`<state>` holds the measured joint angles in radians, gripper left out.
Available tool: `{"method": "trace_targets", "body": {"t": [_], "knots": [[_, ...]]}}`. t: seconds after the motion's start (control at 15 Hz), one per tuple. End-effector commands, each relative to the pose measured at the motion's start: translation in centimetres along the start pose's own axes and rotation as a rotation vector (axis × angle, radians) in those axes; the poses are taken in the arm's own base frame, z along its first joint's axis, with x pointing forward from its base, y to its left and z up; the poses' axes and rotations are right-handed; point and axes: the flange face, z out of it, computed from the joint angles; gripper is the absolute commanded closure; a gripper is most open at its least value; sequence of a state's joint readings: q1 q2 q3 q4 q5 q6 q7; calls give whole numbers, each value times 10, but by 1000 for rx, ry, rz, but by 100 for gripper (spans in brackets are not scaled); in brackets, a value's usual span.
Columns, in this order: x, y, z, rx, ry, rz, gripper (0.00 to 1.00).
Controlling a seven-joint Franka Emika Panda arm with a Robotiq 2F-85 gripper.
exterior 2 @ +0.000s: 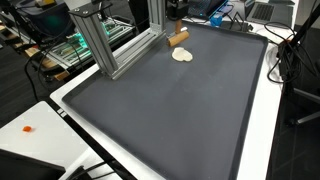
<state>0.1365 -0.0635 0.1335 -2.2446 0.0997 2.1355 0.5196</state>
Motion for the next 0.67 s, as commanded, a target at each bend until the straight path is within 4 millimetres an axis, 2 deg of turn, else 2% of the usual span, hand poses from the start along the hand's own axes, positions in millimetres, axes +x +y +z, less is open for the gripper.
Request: {"method": "trace_targets", "body": {"t": [0.0, 0.2, 0.33, 0.6], "knots": [[-19, 13, -30, 24, 49, -37, 78], [-31, 23, -50, 16, 87, -55, 78], [-40, 29, -62, 32, 124, -132, 78], [-60, 44, -74, 30, 157, -217, 78]]}}
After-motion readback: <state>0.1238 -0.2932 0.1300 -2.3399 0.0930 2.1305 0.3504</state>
